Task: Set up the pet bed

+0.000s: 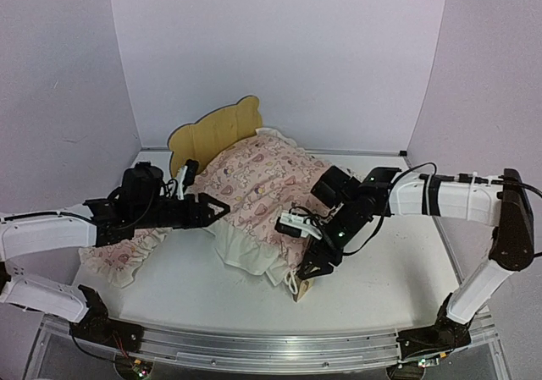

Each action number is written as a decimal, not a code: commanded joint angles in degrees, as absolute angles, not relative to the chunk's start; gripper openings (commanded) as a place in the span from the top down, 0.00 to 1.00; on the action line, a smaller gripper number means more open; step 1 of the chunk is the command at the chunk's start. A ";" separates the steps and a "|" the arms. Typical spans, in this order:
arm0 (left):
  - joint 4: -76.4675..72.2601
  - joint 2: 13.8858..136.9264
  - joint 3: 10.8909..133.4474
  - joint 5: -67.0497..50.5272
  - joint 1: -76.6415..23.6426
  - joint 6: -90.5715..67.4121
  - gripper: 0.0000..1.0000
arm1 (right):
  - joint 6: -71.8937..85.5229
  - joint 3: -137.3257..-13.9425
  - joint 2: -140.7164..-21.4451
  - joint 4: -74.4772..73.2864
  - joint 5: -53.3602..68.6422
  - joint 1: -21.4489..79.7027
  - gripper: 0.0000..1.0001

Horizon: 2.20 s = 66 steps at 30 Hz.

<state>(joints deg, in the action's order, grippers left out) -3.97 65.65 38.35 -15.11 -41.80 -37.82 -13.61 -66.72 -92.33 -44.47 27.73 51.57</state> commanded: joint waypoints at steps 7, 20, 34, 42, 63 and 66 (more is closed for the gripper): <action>-15.87 71.35 42.41 -8.09 -60.25 -23.51 0.45 | 7.32 -66.79 -92.84 -24.46 15.23 51.68 0.46; -18.81 84.71 49.59 -6.91 -68.83 -17.15 0.36 | 21.12 -72.65 -96.32 -22.85 9.19 44.23 0.45; -8.21 98.30 62.84 2.09 -69.87 -11.03 0.46 | 11.24 -65.84 -76.66 -37.53 7.81 41.13 0.39; 2.96 104.90 70.86 10.83 -70.62 -10.77 0.55 | 11.00 -64.22 -74.71 -37.52 9.57 41.13 0.46; 9.08 101.25 72.24 26.01 -70.85 -4.19 1.00 | 6.41 -61.89 -75.33 -32.73 16.77 41.13 0.55; 6.85 98.35 70.22 21.66 -67.74 -5.76 1.00 | 6.61 -60.95 -77.07 -27.89 23.22 41.13 0.57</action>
<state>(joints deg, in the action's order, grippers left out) 9.26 105.36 71.02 23.70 -71.55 -5.43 8.12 -62.08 -75.55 -35.77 14.22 41.06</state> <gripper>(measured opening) 0.016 0.438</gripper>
